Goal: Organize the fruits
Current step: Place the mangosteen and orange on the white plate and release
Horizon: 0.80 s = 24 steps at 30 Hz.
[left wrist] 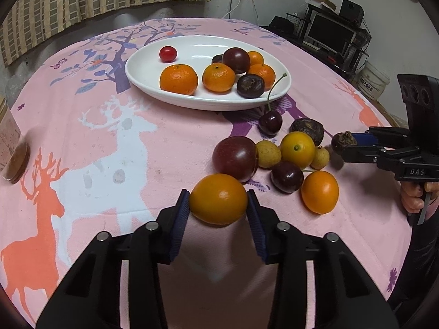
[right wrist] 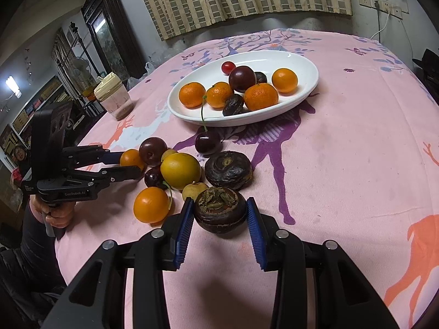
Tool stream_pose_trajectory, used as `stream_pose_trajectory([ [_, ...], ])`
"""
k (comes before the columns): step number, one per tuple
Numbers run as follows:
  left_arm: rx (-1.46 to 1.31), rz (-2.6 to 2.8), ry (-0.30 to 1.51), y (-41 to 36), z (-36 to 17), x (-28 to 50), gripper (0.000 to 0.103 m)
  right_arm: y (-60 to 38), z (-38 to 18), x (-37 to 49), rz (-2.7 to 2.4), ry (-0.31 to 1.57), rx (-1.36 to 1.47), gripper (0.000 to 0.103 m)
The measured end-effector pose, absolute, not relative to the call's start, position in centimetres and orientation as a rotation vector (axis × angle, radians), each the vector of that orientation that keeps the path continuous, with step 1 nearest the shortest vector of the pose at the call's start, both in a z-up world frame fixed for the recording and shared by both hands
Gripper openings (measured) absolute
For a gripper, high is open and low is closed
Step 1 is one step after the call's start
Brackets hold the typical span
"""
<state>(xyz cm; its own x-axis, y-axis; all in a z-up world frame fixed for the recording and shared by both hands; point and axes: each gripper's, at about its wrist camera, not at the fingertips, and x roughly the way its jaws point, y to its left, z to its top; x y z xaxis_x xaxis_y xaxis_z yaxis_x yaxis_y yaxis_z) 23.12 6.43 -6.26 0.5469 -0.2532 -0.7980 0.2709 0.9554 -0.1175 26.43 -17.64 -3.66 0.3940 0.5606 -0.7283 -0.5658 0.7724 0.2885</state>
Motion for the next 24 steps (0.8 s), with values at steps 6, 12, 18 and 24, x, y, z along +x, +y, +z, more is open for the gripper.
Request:
stream_pose_trajectory([
  [6, -0.039, -0.327, 0.861, 7.2, -4.0, 23.2, 0.041, -17.6, -2.3, 26.3, 0.746, 0.849, 0.015, 0.039],
  [12, -0.110, -0.293, 0.764, 6.5, 0.4, 28.6, 0.041, -15.9, 1.8, 30.3, 0.661, 0.710, 0.026, 0.039],
  [18, -0.121, -0.197, 0.788, 5.3, -0.3, 36.4, 0.041, -13.4, 0.6, 38.9, 0.496, 0.729, 0.036, 0.039],
  [24, -0.135, -0.130, 0.778, 6.2, -0.6, 37.2, 0.089, -13.1, -1.4, 40.6, 0.518, 0.769, 0.054, 0.060],
])
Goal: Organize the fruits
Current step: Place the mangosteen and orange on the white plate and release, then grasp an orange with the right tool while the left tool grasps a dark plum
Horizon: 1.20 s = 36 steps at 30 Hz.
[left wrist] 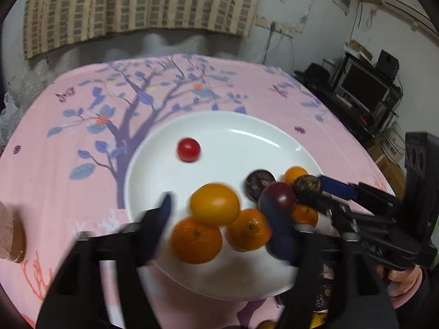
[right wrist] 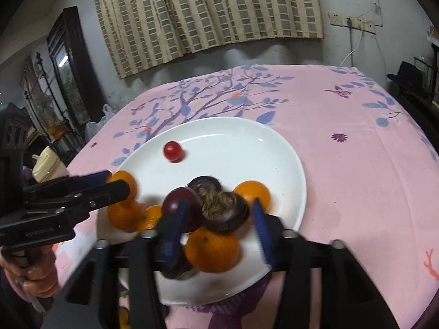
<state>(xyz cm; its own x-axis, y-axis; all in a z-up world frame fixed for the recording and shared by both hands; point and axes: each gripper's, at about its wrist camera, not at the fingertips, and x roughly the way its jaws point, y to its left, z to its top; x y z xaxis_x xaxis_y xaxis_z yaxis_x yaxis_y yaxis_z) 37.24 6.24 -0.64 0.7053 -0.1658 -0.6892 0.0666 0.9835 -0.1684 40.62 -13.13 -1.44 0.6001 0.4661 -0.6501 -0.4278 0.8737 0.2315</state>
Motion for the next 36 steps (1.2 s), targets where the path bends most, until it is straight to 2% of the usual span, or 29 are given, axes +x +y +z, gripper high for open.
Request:
stream_pose_trajectory([
  [1, -0.145, -0.090, 0.730, 6.8, 0.0, 36.4, 0.097, -13.1, -1.1, 40.0, 0.543, 0.746, 0.052, 0.060],
  [5, -0.174, -0.065, 0.683, 8.4, 1.1, 34.0, 0.097, -13.4, 0.2, 37.4, 0.576, 0.691, 0.020, 0.063],
  [17, -0.160, 0.059, 0.717, 10.9, -1.1, 27.9, 0.098, -15.0, -1.2, 29.3, 0.762, 0.815, 0.020, 0.062],
  [24, -0.185, 0.099, 0.722, 12.0, -1.6, 27.1, 0.098, -12.8, -2.1, 24.3, 0.955, 0.841, -0.112, 0.062],
  [32, -0.175, 0.107, 0.726, 12.1, -1.7, 26.8, 0.098, -11.7, -2.4, 23.1, 0.977, 0.863, -0.192, 0.050],
  [36, -0.165, 0.103, 0.722, 11.9, -1.6, 26.5, 0.098, -11.7, -2.7, 23.3, 0.963, 0.883, -0.193, 0.049],
])
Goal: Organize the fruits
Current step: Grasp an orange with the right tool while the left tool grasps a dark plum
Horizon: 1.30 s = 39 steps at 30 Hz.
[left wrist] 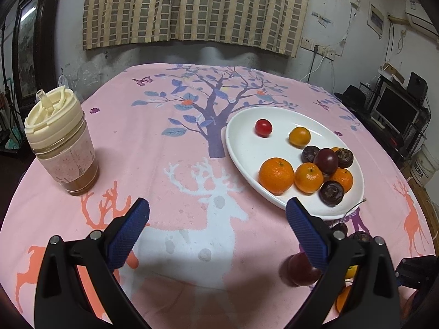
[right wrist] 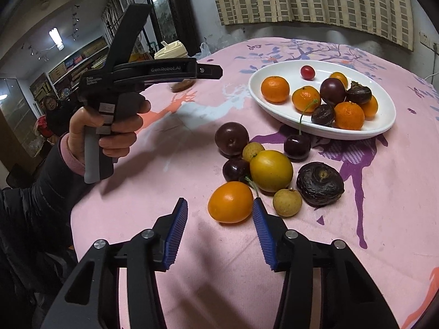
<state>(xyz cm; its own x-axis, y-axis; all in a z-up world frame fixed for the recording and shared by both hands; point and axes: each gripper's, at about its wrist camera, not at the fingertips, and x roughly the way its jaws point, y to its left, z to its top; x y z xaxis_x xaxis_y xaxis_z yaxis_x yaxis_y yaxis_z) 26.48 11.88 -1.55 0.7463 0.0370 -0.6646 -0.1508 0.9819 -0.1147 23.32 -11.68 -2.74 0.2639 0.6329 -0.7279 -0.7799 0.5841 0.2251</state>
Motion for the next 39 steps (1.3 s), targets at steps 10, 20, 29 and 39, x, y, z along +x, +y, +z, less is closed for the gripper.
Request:
stream_pose_trajectory([
  [10, -0.156, 0.096, 0.718, 11.4, -1.3, 26.4, 0.098, -10.1, -4.2, 24.7, 0.934, 0.970, -0.196, 0.044],
  [20, -0.139, -0.097, 0.738, 11.0, -0.8, 25.6, 0.098, -11.3, -3.8, 25.2, 0.952, 0.950, -0.098, 0.038],
  [29, 0.157, -0.359, 0.813, 4.2, -3.9, 22.9, 0.059, -13.8, -2.8, 26.2, 0.918, 0.908, 0.039, 0.038],
  [39, 0.049, -0.334, 0.876, 5.5, -5.2, 25.3, 0.047, -13.8, -2.5, 25.8, 0.933, 0.883, 0.041, 0.038],
])
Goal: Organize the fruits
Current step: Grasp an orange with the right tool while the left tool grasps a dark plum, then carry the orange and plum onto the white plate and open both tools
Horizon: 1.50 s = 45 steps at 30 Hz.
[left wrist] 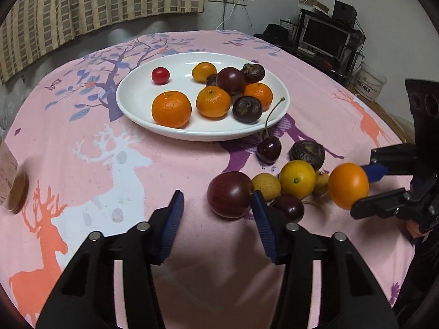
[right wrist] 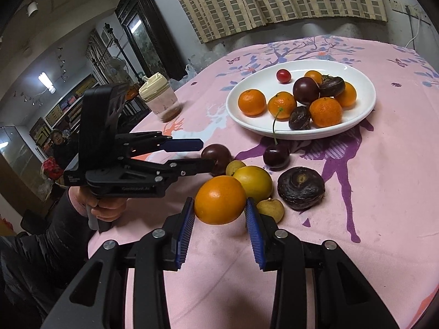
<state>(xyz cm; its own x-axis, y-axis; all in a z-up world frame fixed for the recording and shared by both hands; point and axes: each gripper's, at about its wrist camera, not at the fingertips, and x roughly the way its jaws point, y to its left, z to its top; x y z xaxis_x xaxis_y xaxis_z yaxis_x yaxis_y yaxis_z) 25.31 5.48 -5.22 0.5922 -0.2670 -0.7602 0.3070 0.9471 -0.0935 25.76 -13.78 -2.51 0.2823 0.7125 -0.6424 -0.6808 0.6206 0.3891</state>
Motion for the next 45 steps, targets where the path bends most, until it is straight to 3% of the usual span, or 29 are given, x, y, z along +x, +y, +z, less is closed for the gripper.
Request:
stream_pose_trajectory([
  [6, 0.021, -0.375, 0.913, 4.9, -5.7, 26.1, 0.038, -14.1, -2.4, 25.6, 0.933, 0.875, 0.052, 0.038],
  [18, -0.047, -0.339, 0.836, 5.9, -3.6, 26.1, 0.037, -15.0, -1.3, 26.2, 0.917, 0.829, 0.107, 0.038],
  [25, -0.094, -0.189, 0.746, 6.2, -0.1, 32.5, 0.037, -13.8, 1.6, 32.8, 0.675, 0.687, 0.081, 0.038],
  [35, -0.099, -0.070, 0.789, 6.7, -1.7, 40.2, 0.038, -8.4, -0.1, 41.1, 0.525, 0.723, 0.004, 0.039],
  [36, -0.098, -0.065, 0.793, 6.8, -1.9, 40.2, 0.040, -8.4, -0.3, 41.3, 0.528, 0.732, -0.003, 0.039],
  [39, -0.081, -0.019, 0.743, 6.9, -1.4, 39.3, 0.078, -8.6, 0.0, 41.1, 0.538, 0.723, 0.004, 0.045],
  [40, -0.073, 0.004, 0.710, 7.0, -1.1, 38.8, 0.084, -8.7, 0.3, 40.9, 0.540, 0.713, 0.005, 0.048],
  [45, -0.057, -0.013, 0.674, 6.8, -0.2, 36.5, 0.084, -9.4, 1.4, 39.1, 0.528, 0.659, -0.011, 0.052],
])
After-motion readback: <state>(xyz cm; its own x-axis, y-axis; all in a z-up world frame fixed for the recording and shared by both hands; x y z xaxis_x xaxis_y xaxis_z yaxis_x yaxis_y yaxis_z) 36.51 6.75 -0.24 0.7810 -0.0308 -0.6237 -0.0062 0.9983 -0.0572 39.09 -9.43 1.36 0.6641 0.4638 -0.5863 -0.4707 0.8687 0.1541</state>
